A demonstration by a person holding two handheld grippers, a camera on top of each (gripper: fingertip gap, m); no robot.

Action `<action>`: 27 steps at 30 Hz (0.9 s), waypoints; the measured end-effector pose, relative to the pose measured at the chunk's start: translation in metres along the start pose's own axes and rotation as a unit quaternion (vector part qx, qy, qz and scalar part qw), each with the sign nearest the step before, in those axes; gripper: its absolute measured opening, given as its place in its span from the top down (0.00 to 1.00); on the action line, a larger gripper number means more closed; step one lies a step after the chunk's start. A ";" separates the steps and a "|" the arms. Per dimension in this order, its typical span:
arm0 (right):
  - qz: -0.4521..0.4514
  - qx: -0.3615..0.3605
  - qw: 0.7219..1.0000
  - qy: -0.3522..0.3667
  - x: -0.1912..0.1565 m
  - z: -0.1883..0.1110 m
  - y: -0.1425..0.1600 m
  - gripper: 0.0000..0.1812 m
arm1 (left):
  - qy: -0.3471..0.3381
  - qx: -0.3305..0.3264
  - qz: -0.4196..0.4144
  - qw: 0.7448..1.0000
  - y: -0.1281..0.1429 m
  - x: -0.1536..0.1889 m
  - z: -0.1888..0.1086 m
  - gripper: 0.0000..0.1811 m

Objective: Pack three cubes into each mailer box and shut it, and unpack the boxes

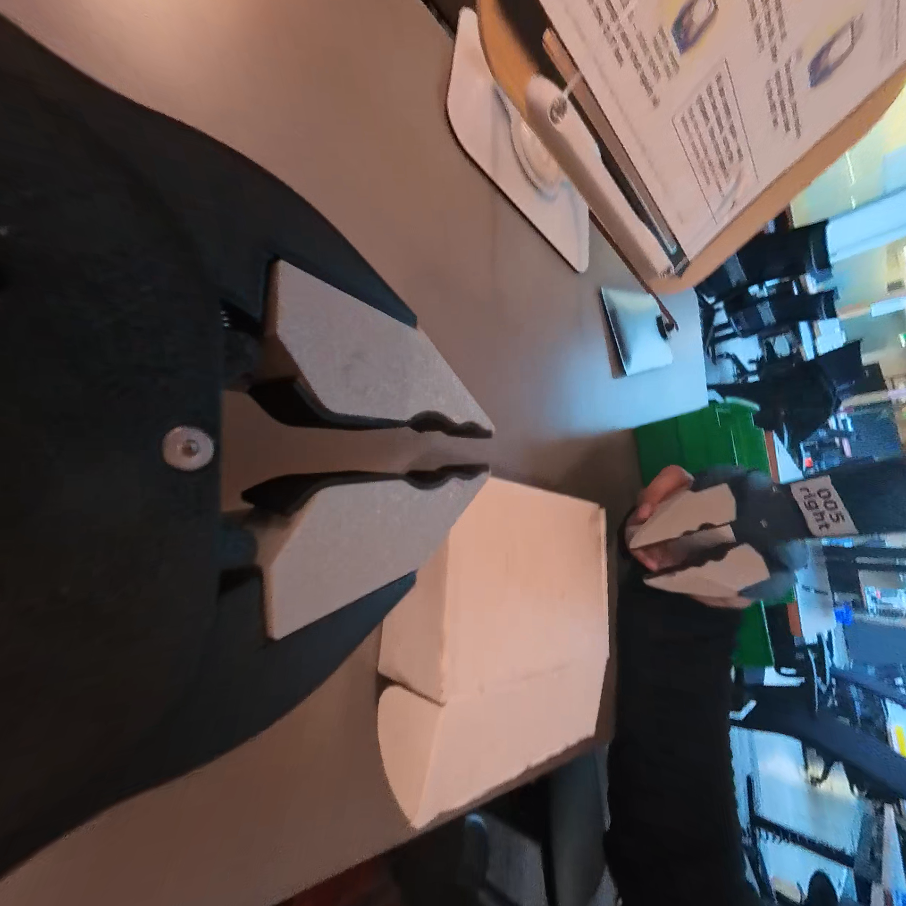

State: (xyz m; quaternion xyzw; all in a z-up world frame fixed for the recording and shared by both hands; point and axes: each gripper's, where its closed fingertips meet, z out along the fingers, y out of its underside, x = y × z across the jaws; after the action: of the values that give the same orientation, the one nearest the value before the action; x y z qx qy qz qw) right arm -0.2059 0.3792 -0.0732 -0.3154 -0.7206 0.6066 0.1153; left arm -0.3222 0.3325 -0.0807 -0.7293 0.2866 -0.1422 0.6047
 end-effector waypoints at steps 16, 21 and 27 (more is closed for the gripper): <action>0.005 0.133 0.991 0.014 0.000 -0.022 -0.043 0.85 | -0.039 -0.001 -0.044 0.998 0.012 -0.021 -0.016 1.00; -0.032 0.058 0.994 0.086 0.001 -0.027 -0.035 0.82 | 0.111 -0.055 -0.013 0.992 0.022 0.038 -0.013 1.00; -0.029 -0.117 0.980 0.156 0.008 -0.038 0.019 1.00 | 0.187 -0.148 -0.014 0.971 0.053 0.072 -0.014 1.00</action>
State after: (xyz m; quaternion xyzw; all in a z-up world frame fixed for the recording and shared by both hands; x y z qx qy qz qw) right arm -0.1847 0.4157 -0.0840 -0.3964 -0.7685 0.4580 0.2063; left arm -0.2863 0.2733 -0.1386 -0.7752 0.4024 -0.2406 0.4234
